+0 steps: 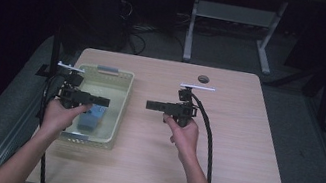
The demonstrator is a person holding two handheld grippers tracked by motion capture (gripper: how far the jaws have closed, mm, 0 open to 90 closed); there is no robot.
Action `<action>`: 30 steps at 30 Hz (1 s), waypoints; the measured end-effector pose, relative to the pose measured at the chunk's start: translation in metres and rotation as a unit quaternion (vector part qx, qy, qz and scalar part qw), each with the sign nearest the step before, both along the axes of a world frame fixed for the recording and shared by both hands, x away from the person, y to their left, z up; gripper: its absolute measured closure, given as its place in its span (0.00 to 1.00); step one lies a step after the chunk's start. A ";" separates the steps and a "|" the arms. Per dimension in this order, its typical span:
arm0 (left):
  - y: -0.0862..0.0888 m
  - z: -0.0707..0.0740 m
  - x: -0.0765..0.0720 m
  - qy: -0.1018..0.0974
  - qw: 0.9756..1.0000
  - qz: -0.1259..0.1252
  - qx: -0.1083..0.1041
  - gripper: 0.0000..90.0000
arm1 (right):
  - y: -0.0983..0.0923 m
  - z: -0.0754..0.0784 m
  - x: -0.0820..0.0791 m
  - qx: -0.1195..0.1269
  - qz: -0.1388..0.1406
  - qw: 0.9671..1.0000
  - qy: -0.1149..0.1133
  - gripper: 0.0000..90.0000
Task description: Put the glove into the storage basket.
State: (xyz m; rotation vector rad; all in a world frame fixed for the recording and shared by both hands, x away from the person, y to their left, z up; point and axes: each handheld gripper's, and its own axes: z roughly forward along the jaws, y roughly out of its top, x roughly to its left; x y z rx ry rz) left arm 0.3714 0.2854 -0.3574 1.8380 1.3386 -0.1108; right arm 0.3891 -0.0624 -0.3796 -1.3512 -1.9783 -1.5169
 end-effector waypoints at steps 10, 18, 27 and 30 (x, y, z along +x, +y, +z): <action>-0.016 0.000 -0.003 -0.016 1.000 -0.020 -0.013 0.43 | -0.018 0.000 -0.002 0.006 -0.008 1.000 -0.004 0.45; -0.030 0.003 -0.004 -0.023 0.999 -0.031 -0.015 0.40 | -0.037 -0.001 -0.003 0.012 -0.021 1.000 -0.009 0.42; -0.046 0.002 -0.004 -0.033 0.998 -0.042 -0.016 0.38 | -0.057 0.000 -0.005 0.011 -0.033 0.999 -0.013 0.38; -0.052 0.002 -0.004 -0.037 0.998 -0.046 -0.018 0.36 | -0.064 0.002 -0.006 0.007 -0.036 0.999 -0.015 0.38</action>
